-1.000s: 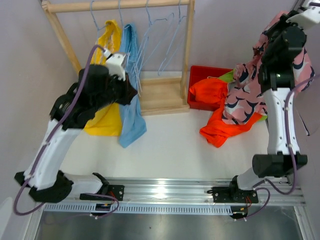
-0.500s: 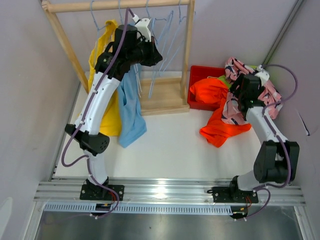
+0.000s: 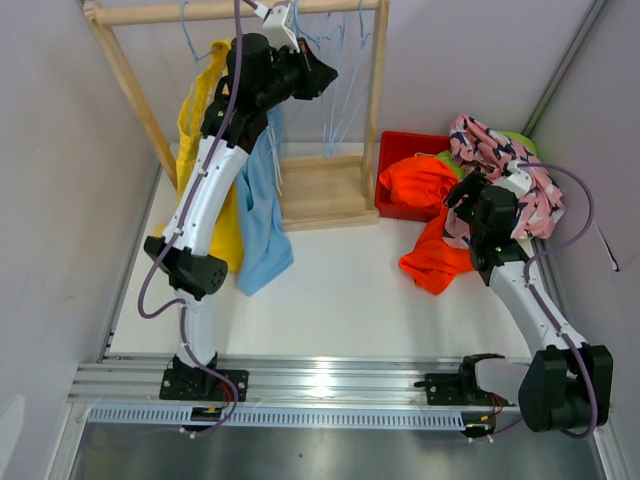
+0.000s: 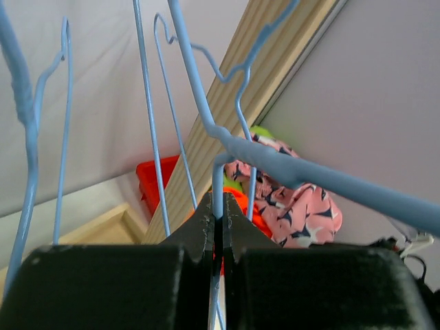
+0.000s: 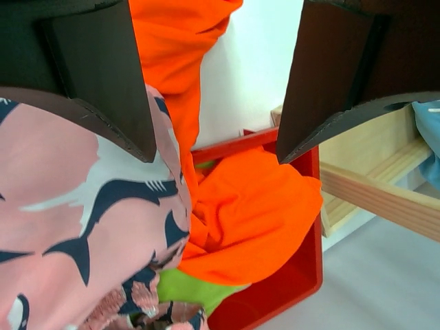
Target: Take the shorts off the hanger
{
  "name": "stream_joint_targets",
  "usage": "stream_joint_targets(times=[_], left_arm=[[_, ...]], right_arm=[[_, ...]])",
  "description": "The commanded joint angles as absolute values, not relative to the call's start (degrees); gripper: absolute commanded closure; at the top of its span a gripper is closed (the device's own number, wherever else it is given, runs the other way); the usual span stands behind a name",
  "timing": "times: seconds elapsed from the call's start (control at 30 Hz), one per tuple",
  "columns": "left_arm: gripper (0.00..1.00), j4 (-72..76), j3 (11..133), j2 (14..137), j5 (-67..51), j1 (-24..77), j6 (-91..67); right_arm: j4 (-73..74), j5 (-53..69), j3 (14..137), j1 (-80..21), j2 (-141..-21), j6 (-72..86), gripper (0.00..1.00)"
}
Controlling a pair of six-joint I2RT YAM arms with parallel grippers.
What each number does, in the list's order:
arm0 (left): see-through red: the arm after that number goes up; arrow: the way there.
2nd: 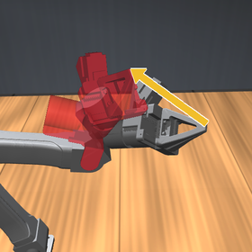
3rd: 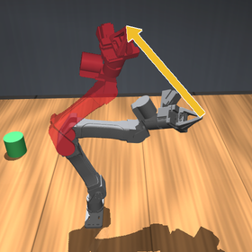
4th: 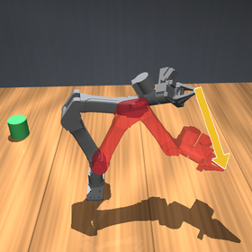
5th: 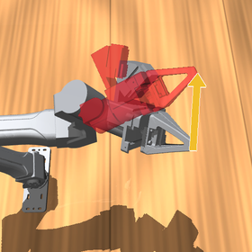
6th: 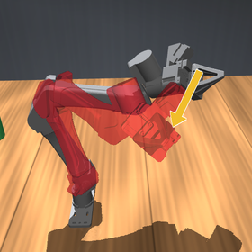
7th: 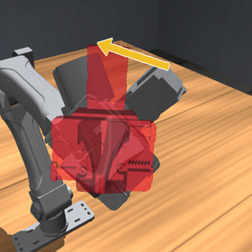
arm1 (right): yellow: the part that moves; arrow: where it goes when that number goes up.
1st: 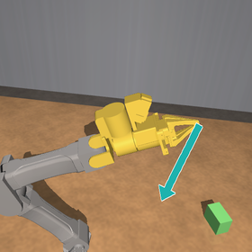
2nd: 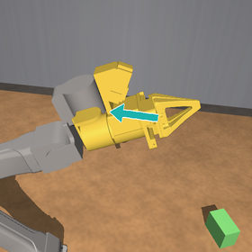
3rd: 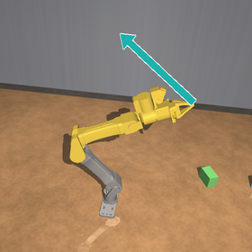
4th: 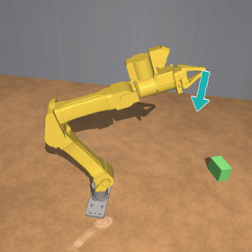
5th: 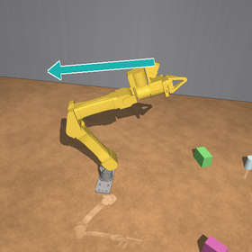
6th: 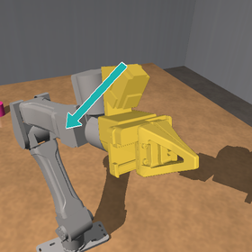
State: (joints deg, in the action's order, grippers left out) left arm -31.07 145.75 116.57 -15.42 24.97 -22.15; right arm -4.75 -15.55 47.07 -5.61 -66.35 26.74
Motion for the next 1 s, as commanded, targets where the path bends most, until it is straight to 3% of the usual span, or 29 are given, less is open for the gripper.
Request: stream_joint_targets(times=[0.0, 0.43, 0.83, 0.97], left_arm=[[0.98, -21.9, 148.71, 117.95, -15.47, 24.87, -26.62], [0.92, -5.55, 152.31, 127.08, -13.62, 23.56, -41.3], [0.87, -6.15, 152.84, 129.82, -11.61, 22.68, -42.63], [0.68, -10.01, 153.1, 129.72, -8.62, 22.41, -41.4]], right_arm=[[-6.86, -15.73, 45.36, -6.24, -62.58, 28.3, 0.24], [-6.94, -17.05, 37.54, -12.56, -55.99, 31.55, 0.26], [-8.09, -22.06, 34.1, -23.73, -55.28, 33.05, 0.28], [-7.56, -23.55, 34.54, -26.36, -54.67, 32.87, 0.27]])
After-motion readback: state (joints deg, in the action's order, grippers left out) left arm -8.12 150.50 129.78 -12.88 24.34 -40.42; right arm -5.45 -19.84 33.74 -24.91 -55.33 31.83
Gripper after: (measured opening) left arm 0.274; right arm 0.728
